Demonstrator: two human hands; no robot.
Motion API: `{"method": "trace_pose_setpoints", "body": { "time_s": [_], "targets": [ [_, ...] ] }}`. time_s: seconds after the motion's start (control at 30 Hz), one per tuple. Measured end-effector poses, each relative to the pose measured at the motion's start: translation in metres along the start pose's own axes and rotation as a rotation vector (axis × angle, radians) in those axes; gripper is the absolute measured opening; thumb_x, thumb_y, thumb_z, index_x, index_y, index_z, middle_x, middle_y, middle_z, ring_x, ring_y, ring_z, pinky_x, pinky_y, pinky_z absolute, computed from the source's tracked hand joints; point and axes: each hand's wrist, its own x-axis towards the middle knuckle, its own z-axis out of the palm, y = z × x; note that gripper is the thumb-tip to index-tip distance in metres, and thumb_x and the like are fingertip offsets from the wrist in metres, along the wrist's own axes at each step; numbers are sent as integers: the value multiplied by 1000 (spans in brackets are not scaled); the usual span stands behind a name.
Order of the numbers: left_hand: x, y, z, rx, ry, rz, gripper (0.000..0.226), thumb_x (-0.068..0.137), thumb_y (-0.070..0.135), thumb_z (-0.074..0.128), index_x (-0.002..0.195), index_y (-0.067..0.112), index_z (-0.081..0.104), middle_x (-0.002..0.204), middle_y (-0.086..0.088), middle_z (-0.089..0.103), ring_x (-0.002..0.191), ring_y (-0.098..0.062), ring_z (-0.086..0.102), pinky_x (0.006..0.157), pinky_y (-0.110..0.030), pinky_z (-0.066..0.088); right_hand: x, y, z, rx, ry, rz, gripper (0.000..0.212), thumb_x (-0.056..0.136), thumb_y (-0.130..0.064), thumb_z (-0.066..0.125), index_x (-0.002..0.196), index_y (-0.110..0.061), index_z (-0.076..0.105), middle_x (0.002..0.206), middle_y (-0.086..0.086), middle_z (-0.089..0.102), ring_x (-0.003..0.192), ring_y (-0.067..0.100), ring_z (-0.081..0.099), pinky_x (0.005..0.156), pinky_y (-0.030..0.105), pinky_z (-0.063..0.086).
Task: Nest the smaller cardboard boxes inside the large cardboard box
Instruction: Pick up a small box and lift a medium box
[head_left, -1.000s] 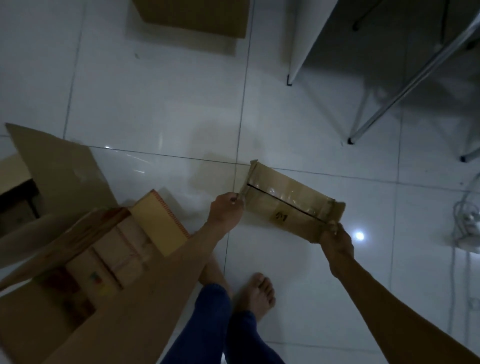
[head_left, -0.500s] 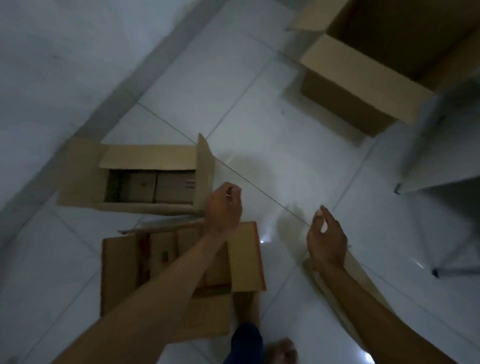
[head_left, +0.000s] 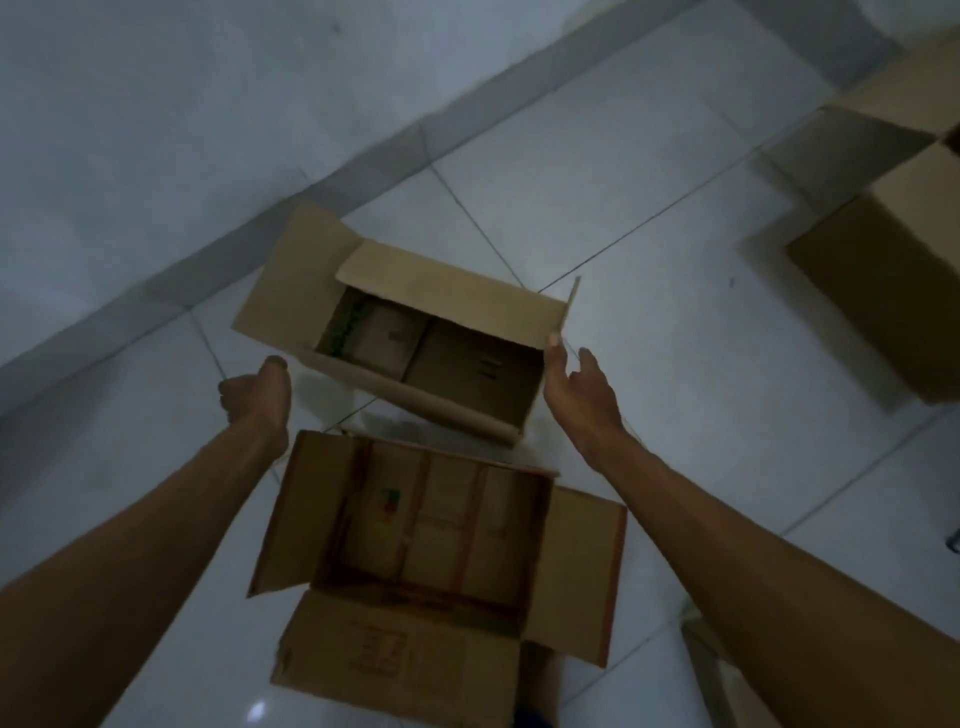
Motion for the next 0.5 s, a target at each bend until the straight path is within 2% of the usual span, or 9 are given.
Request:
{"method": "trace_pose_setpoints", "body": {
  "time_s": [0.07,0.13,0.2,0.27,0.37,0.43,0.5],
  "targets": [
    [15,-8,-1,-124,-97,-86,85,86,42,66,154,9,28,136,-5,51,119,-26,57,93,-33,51,6,-2,13,-22,-1,7,97,92,-75,42,164,-21,6,167,10,25,150,33,33,117,43,32],
    [23,-9,2,-218,-188,-112,93,87,44,69,158,14,18,135,-4,45,119,-22,55,83,-30,52,13,1,25,-46,-9,31,91,97,-64,47,164,-23,2,166,11,27,145,36,39,113,51,43],
    [30,-9,7,-293,-275,-126,90,85,43,72,157,19,22,148,-5,39,125,-24,50,88,-35,56,18,8,34,-71,-24,77,70,105,-48,44,163,-25,12,162,12,35,135,38,50,94,55,57],
    [32,-6,12,-383,-330,-156,85,85,41,74,154,24,28,155,-5,30,131,-29,43,90,-48,57,18,13,42,-56,-58,130,55,108,-41,38,160,-28,24,158,11,40,129,38,54,81,55,62],
    [38,0,22,-476,-377,-167,89,83,43,76,154,29,25,158,-5,23,138,-34,34,86,-65,55,20,22,47,-24,-103,141,49,109,-39,37,156,-31,29,155,8,43,130,40,53,78,59,62],
    [43,4,27,-422,-389,-147,87,85,39,77,153,28,24,159,-6,22,137,-36,33,80,-65,57,25,25,49,-38,-157,174,47,110,-26,39,155,-31,29,150,9,46,124,41,56,73,61,62],
    [50,4,34,-360,-397,-125,80,88,24,74,149,26,24,156,-8,24,132,-35,37,72,-59,60,31,28,52,-25,-176,217,51,108,-13,42,155,-29,29,143,12,49,115,41,59,70,62,62]
  ]
}}
